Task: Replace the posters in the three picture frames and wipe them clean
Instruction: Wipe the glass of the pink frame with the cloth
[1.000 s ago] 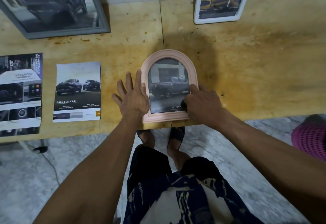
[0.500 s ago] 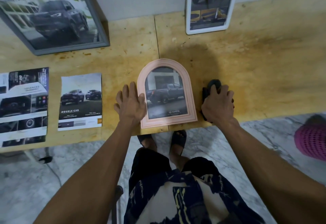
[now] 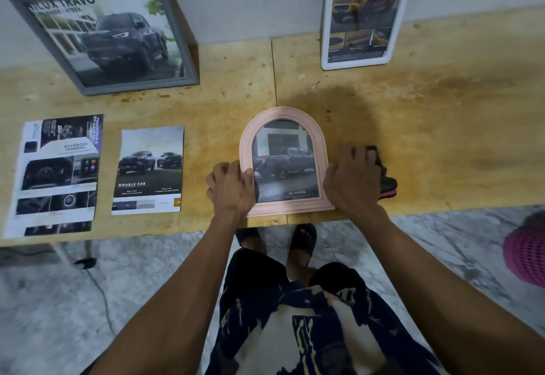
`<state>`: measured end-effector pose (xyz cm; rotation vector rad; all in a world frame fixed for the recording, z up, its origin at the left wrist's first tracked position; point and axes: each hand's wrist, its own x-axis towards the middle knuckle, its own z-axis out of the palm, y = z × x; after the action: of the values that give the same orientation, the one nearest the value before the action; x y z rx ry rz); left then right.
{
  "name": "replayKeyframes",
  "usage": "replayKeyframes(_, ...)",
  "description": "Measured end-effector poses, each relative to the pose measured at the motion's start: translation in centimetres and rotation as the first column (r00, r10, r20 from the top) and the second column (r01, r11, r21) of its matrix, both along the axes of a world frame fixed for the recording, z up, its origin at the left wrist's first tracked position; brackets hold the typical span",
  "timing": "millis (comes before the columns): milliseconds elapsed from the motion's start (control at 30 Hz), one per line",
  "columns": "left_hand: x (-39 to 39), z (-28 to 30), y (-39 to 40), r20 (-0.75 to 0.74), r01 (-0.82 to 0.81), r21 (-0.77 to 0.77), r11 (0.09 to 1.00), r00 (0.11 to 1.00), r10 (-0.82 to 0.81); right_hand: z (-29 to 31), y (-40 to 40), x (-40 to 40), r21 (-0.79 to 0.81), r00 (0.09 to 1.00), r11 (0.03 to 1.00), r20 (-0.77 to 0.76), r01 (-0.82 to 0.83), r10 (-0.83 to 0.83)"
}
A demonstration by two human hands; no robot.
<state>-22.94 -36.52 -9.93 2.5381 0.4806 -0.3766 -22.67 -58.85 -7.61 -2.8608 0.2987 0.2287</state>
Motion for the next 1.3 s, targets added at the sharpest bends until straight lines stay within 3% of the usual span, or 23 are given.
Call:
replayKeyframes(67, 0.4, 0.2, -0.2, -0.031, -0.040, -0.032, 0.999, 0.999, 0.039, -0.5, 0.9, 0.6, 0.204, 0.997, 0.978, -0.078, 0.033, -0.017)
replayKeyframes(133, 0.7, 0.2, -0.4, -0.066, -0.098, -0.063, 0.993, 0.993, 0.094, -0.9, 1.4, 1.0, 0.359, 0.975, 0.918, -0.196, 0.169, -0.102)
replayKeyframes(200, 1.1, 0.2, -0.6, -0.087, -0.148, -0.081, 0.986, 0.986, 0.141, -1.3, 1.7, 1.2, 0.405, 0.949, 0.877, -0.273, 0.260, -0.156)
replayKeyframes(433, 1.3, -0.6, -0.6, -0.167, -0.323, -0.234, 0.917, 0.943, 0.289, -1.6, 1.7, 1.9, 0.449, 0.913, 0.822, -0.360, 0.350, -0.192)
replayKeyframes(500, 1.5, 0.1, -0.8, -0.163, -0.420, -0.324, 0.848, 0.908, 0.387, -1.5, 1.6, 1.9, 0.496, 0.910, 0.786, -0.362, 0.371, -0.201)
replayKeyframes(600, 1.6, 1.0, -1.1, -0.216, -0.587, -0.503, 0.634, 0.796, 0.566, -1.4, 1.6, 1.7, 0.596, 0.887, 0.664, -0.384, 0.451, -0.258)
replayKeyframes(633, 1.6, 1.3, -1.0, -0.226, -0.603, -0.527, 0.599, 0.779, 0.585, -1.2, 1.6, 1.6, 0.619, 0.875, 0.623, -0.397, 0.478, -0.277)
replayKeyframes(767, 1.5, 2.9, 0.1, -0.203, -0.584, -0.574, 0.575, 0.781, 0.591, 0.7, 2.0, 1.4, 0.718, 0.875, 0.501, -0.376, 0.483, -0.304)
replayKeyframes(1000, 1.9, 8.0, 3.3, -0.147, -0.474, -0.724, 0.501, 0.815, 0.560, 6.4, 4.1, 1.7, 0.834, 0.929, 0.431, -0.238, 0.345, -0.283)
replayKeyframes(1167, 3.1, 11.6, 5.7, -0.029, -0.317, -0.734, 0.601, 0.899, 0.437, 9.8, 5.3, 2.4, 0.842, 0.962, 0.508, -0.042, 0.179, -0.270)
replayKeyframes(1300, 4.6, 13.2, 6.6, 0.047, -0.253, -0.722, 0.644, 0.911, 0.411, 11.5, 5.8, 3.7, 0.865, 0.962, 0.482, -0.004, 0.140, -0.273)
